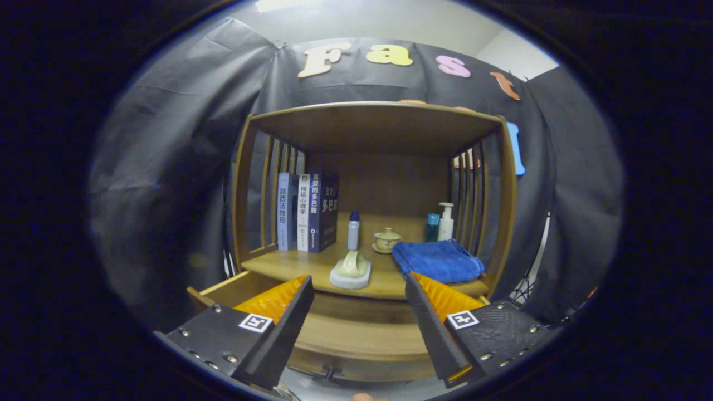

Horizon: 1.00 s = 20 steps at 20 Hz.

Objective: Pull open the drawer, take out the items inside it, and place them on the countertop above the cabinet.

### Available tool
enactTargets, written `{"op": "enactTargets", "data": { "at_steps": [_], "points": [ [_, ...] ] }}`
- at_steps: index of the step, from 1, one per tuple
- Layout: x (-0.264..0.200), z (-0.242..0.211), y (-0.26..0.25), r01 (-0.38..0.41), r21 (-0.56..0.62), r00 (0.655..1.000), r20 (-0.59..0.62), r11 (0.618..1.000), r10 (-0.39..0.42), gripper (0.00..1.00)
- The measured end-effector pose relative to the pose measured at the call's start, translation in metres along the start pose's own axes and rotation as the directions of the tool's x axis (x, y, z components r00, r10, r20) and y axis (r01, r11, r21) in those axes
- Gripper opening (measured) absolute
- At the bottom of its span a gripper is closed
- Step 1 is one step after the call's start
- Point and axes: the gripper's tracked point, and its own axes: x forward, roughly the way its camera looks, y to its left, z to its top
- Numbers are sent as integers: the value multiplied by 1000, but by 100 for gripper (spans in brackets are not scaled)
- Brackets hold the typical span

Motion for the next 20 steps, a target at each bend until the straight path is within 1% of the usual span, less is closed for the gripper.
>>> {"op": "enactTargets", "data": {
  "at_steps": [2,6,8,10,15,20],
  "points": [
    [-19,-16,5,4,-1,1000,3,1000,-4,98],
    [-37,-52,3,46,-32,999,-13,998,-46,98],
    [-42,-74,12,32,-46,998,-47,998,-34,97],
    [-46,-87,14,30,-77,998,-59,997,-34,97],
    [-41,-106,14,49,-126,993,-98,991,-61,98],
    [-27,-114,9,91,-119,988,-115,989,-105,97]
  ]
}}
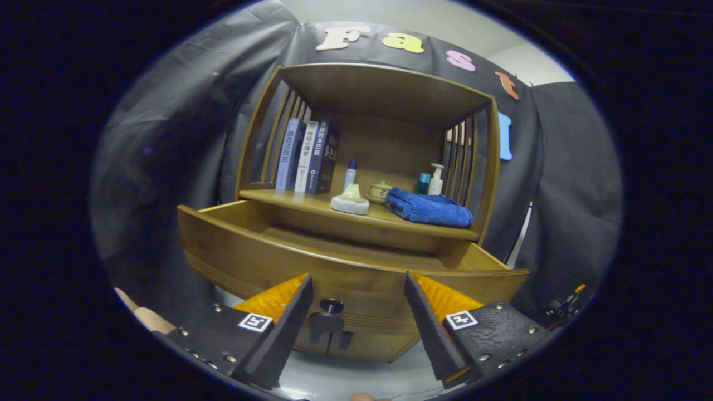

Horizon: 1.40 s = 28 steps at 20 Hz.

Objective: Pull open the drawer, take out the items inside it, and place them on the countertop above the cabinet.

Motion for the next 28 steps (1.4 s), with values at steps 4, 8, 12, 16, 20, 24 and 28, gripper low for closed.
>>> {"op": "enactTargets", "data": {
  "at_steps": [4,8,12,16,20,24,28],
  "points": [
    [9,-7,3,26,1,999,-18,1000,-26,97],
    [18,-4,-2,67,30,998,-15,997,-66,98],
    [18,-3,0,70,30,998,-6,997,-70,97],
    [18,-4,0,70,29,998,-4,997,-70,97],
    [20,-2,0,69,25,998,4,997,-69,97],
    [22,3,0,71,33,997,22,997,-72,98],
    [22,4,1,72,29,997,26,997,-73,98]
  ]
}}
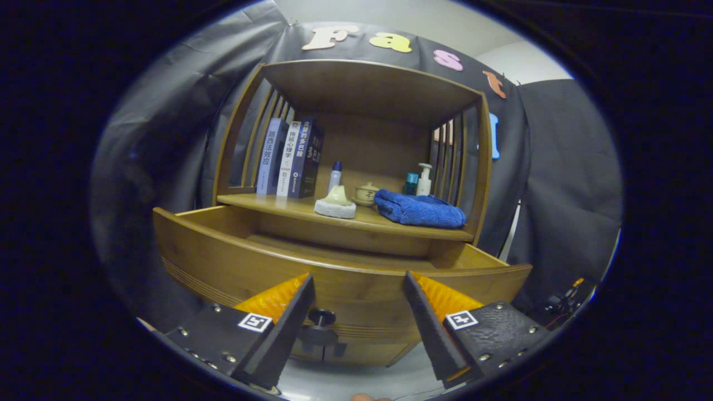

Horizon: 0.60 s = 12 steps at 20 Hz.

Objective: Pull open the drawer, take out the items inside it, and place them on the countertop above the cabinet.

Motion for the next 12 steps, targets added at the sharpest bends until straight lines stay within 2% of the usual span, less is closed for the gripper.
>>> {"op": "enactTargets", "data": {
  "at_steps": [8,12],
  "points": [
    [17,0,-1,8,27,1000,-20,1000,-7,96],
    [24,2,0,17,0,1000,-10,1000,-17,96]
  ]
}}
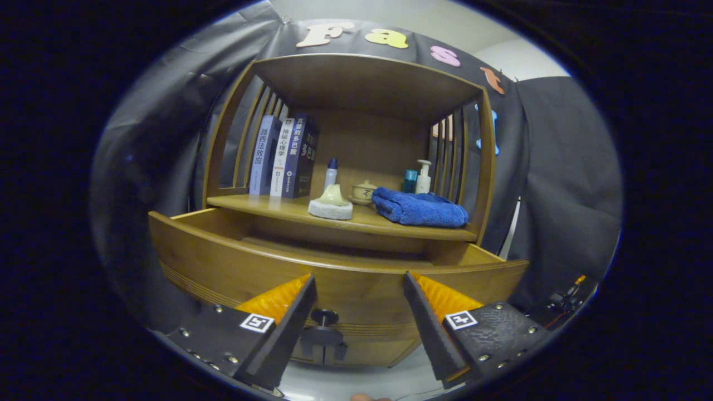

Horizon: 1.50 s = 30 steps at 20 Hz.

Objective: Pull open the drawer, take out the items inside it, and place them on the countertop above the cabinet.

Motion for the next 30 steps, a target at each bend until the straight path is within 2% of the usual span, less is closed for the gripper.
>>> {"op": "enactTargets", "data": {
  "at_steps": [13,19,30],
  "points": [
    [33,3,7,6,6,1000,2,1000,-6,96],
    [50,1,7,16,56,1000,-7,998,-15,96],
    [73,4,7,5,24,1000,-4,1000,-5,96]
  ]
}}
